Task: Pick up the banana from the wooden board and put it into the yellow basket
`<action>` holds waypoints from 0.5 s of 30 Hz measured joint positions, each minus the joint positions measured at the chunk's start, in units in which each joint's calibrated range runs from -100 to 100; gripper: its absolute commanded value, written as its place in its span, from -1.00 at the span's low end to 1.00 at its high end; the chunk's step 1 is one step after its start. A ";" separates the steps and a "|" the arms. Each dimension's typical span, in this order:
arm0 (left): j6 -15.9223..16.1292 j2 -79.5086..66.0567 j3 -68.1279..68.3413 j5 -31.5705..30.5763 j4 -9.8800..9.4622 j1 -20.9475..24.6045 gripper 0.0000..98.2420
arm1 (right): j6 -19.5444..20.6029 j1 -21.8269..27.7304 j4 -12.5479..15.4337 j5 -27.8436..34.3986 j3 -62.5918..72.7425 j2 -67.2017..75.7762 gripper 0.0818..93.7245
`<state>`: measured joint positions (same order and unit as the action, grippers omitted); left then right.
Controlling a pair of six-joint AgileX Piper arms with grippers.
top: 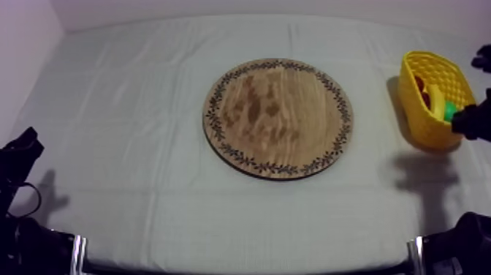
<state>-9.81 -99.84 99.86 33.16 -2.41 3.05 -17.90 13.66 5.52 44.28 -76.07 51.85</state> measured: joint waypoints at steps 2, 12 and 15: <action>0.00 0.00 0.00 0.00 0.00 0.00 -1.00 | -1.94 0.64 1.96 -1.02 -2.87 3.93 -0.45; 0.00 0.00 0.00 0.00 0.00 0.00 -1.00 | -10.58 0.72 7.21 -0.79 -16.55 21.35 -0.97; 0.00 0.00 0.00 0.00 0.00 0.00 -1.00 | -10.86 0.57 6.77 0.54 -17.76 25.71 -0.99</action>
<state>-9.81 -99.84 99.86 33.16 -2.41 3.05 -28.76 14.23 12.29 44.82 -93.83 77.55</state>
